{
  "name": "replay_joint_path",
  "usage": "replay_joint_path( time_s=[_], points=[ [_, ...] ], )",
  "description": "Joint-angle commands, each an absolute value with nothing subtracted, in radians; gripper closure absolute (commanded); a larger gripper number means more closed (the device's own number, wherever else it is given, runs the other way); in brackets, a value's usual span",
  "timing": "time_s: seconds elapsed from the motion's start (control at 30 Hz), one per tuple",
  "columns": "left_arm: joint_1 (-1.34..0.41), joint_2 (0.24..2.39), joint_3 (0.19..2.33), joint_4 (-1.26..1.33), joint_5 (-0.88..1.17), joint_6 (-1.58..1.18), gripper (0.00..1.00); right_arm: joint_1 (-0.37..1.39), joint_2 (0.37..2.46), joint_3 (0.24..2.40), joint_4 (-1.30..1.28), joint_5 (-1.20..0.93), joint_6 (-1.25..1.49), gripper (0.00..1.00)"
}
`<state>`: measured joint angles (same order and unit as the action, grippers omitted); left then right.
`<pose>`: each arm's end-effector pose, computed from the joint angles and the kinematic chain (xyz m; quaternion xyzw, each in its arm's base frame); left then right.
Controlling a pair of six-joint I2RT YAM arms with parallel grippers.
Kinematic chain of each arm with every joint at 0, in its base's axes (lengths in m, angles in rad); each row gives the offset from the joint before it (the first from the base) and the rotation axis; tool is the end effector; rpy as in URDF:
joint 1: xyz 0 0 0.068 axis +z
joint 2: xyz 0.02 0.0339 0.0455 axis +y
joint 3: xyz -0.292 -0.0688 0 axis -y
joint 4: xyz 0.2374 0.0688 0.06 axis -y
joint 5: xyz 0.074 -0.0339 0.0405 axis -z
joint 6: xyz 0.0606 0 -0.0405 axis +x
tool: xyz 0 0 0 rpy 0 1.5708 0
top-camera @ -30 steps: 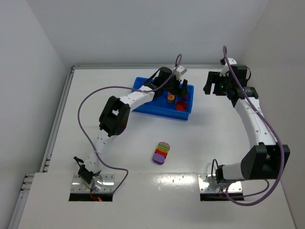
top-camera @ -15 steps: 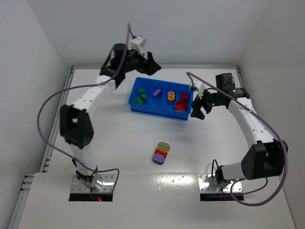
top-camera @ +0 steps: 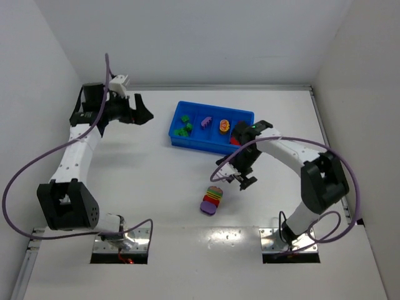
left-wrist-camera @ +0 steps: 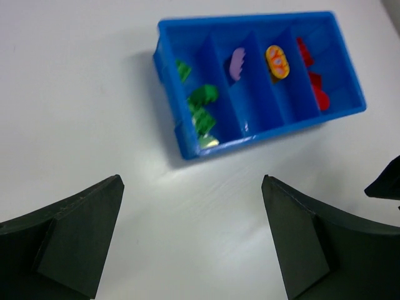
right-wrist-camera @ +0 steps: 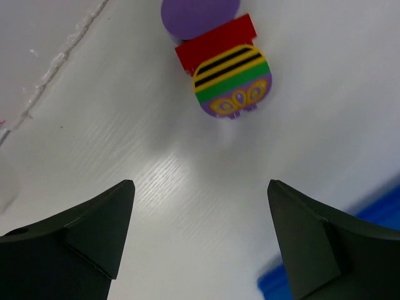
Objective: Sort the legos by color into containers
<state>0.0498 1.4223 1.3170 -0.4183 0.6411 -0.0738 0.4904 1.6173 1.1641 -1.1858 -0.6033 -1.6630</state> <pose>0.3267 -0.0200 0.3757 0.1065 0.8301 -0.2785 0.4712 0.2174 0.1551 0.2316 -0.8354 0.4615 0.2653 0.1372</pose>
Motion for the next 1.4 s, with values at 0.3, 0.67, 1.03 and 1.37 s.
replay_joint_path(
  time_s=[0.3, 0.67, 1.03, 1.37],
  points=[
    [0.293, 1.238, 1.175, -0.581, 0.687, 0.011, 0.0, 0.684, 1.782, 1.192, -1.048, -0.606, -1.882, 0.12],
    [0.337, 1.21, 1.152, -0.601, 0.707, 0.041, 0.0, 0.727, 1.854, 1.161, -0.969, -0.565, -1.882, 0.12],
    [0.337, 1.22, 1.143, -0.611, 0.726, 0.041, 0.0, 0.736, 1.884, 1.152, -0.96, -0.555, -1.882, 0.12],
    [0.337, 1.238, 1.152, -0.611, 0.744, 0.023, 0.0, 0.736, 1.904, 1.152, -0.96, -0.546, -1.882, 0.12]
  ],
)
